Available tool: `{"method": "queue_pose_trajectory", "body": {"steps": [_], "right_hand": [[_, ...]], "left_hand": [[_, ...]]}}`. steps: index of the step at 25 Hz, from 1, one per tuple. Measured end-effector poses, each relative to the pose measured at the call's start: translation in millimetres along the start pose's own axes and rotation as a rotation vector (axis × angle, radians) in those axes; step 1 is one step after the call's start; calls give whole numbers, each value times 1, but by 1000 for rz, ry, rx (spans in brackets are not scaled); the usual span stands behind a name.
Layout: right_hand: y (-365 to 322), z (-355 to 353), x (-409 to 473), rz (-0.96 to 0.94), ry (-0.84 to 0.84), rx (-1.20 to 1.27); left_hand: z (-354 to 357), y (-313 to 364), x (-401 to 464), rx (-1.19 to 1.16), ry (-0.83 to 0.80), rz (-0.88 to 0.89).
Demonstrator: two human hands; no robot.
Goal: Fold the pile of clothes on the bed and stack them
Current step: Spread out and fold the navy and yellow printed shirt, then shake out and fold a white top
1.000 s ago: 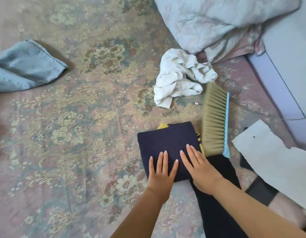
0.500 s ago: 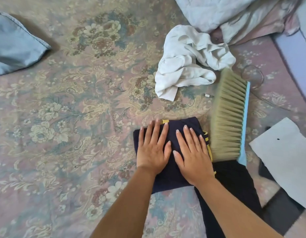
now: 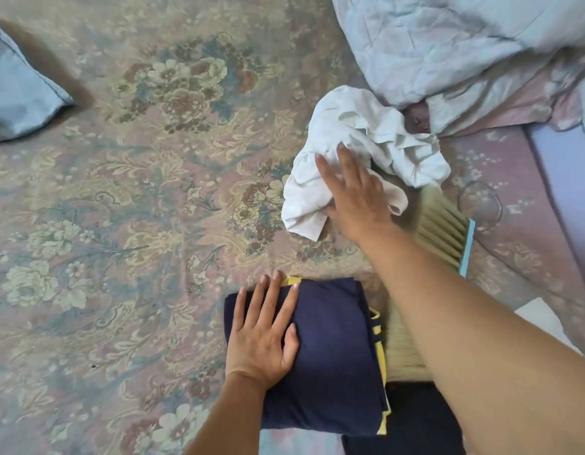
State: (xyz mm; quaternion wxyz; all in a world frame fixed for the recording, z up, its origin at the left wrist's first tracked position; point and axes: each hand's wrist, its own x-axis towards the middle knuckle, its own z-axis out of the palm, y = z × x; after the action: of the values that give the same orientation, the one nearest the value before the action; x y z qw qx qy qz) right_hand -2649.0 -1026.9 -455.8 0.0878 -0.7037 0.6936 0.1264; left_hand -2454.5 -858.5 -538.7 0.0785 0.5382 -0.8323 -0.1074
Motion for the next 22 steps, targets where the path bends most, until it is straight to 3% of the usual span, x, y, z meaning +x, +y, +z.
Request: {"method": "queue_pose_trajectory", "body": {"steps": [3, 8, 10, 13, 17, 22], "right_hand": [[-1, -3, 6, 11, -21, 37], [1, -5, -14, -87, 335, 296], [5, -27, -32, -131, 488, 262], [-6, -75, -56, -103, 500, 219], [-46, -146, -75, -48, 455, 377], [-99, -287, -122, -47, 371, 570]], "left_hand": [[-1, 0, 1, -23, 7, -2], [8, 0, 3, -24, 56, 14], [4, 0, 1, -71, 5, 16], [-19, -4, 3, -103, -5, 7], [-99, -44, -17, -244, 162, -35], [-298, -93, -27, -370, 296, -22]]}}
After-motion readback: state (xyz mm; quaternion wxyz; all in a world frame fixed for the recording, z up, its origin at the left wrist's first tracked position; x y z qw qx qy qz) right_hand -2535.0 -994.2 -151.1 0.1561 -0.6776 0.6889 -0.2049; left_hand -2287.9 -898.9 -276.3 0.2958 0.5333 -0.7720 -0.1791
